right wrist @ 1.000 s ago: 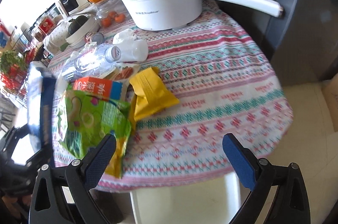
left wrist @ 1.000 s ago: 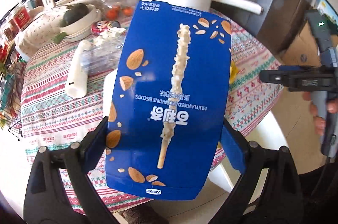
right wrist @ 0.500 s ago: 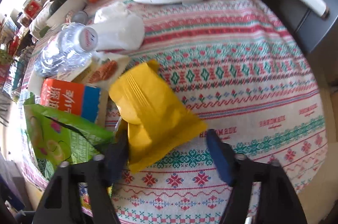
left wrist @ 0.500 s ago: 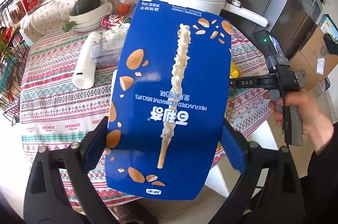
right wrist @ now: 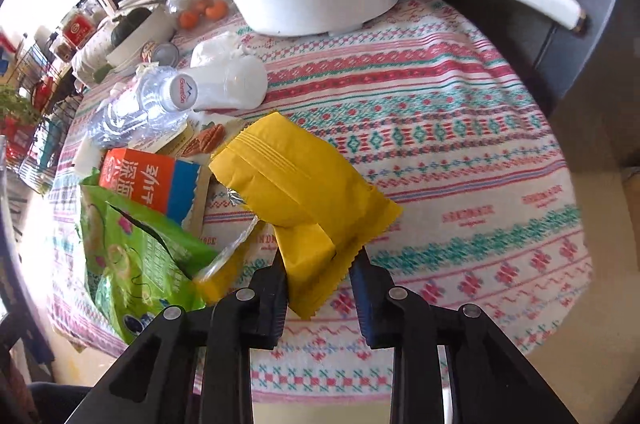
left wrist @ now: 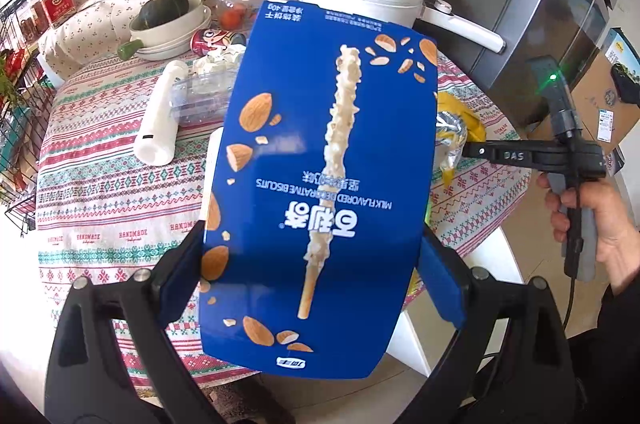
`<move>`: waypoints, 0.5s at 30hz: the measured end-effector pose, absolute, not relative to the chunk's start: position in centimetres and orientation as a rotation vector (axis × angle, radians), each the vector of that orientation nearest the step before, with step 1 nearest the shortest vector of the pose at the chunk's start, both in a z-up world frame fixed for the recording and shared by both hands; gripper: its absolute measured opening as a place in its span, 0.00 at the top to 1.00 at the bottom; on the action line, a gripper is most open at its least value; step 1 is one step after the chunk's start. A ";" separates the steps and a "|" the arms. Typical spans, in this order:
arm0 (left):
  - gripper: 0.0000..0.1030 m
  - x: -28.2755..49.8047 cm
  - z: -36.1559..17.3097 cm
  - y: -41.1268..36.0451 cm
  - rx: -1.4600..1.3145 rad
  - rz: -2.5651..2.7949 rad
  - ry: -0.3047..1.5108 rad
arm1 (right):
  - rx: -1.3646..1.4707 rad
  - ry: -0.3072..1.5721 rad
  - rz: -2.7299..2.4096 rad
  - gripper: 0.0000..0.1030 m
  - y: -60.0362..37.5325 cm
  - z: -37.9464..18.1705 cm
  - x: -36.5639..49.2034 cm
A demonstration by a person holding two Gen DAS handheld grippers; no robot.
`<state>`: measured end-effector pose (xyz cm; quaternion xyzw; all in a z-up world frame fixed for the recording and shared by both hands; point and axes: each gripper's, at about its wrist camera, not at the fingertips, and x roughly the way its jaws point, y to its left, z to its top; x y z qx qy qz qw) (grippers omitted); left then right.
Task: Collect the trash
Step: 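Lift the blue box with the left gripper while the right gripper grasps the yellow snack packet, then carry both items over the white bin and open both grippers to drop them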
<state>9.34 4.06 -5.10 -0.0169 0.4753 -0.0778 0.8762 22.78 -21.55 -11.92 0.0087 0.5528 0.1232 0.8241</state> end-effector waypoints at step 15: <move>0.07 5.7 -6.1 -0.9 0.133 -0.375 1.007 | -0.037 1.154 0.286 0.72 -28.0 -8.4 13.0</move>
